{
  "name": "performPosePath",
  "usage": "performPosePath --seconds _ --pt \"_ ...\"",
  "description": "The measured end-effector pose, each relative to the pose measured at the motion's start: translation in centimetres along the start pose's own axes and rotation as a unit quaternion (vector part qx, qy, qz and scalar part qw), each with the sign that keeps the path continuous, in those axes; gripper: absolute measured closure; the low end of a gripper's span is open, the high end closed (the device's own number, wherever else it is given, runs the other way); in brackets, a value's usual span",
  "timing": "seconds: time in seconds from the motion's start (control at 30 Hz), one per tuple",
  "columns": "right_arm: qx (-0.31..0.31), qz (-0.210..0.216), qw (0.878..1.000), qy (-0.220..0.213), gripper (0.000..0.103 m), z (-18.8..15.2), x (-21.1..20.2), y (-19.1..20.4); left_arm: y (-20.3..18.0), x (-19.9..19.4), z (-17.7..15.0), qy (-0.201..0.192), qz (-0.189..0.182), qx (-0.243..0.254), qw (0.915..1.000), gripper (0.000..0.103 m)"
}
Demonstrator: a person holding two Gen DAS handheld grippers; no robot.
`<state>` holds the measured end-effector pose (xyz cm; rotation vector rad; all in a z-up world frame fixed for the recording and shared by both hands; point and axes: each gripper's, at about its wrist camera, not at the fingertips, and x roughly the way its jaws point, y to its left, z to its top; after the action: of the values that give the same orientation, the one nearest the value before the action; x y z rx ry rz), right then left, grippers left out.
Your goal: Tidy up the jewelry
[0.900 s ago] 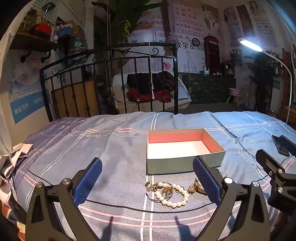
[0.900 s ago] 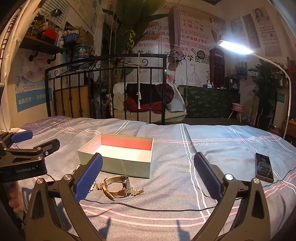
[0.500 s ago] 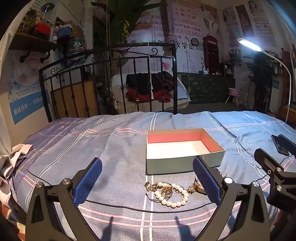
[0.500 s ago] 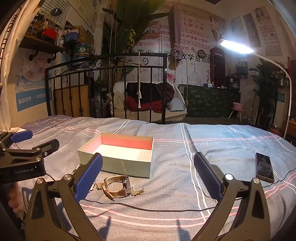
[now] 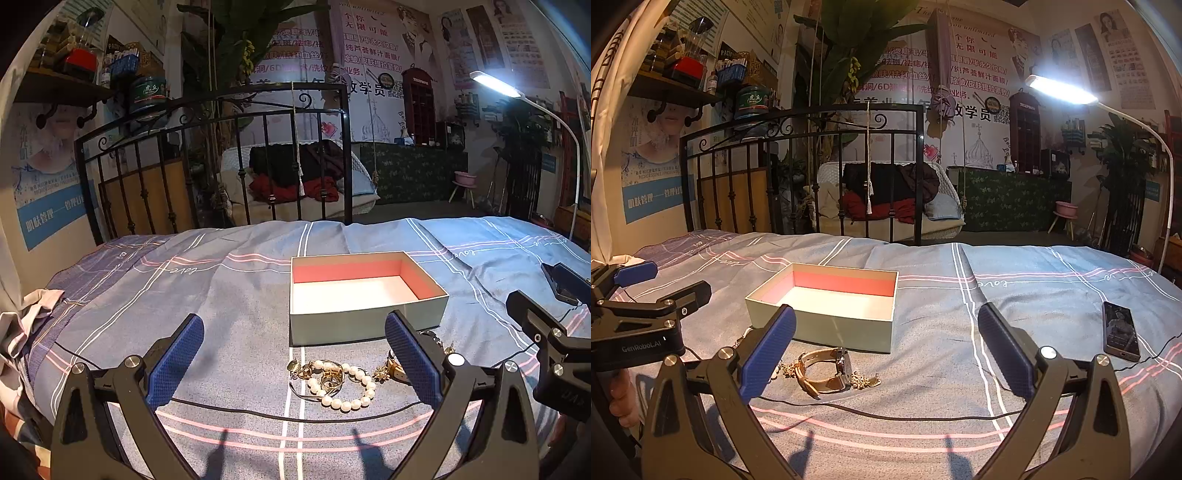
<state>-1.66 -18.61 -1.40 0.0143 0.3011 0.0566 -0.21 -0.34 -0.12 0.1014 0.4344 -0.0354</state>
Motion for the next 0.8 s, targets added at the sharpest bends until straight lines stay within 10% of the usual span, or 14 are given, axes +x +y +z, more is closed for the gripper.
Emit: performPosePath --seconds 0.8 --pt "-0.003 0.001 1.0 0.003 0.006 -0.34 0.57 0.24 0.25 0.48 -0.11 0.003 -0.005 -0.004 1.0 0.006"
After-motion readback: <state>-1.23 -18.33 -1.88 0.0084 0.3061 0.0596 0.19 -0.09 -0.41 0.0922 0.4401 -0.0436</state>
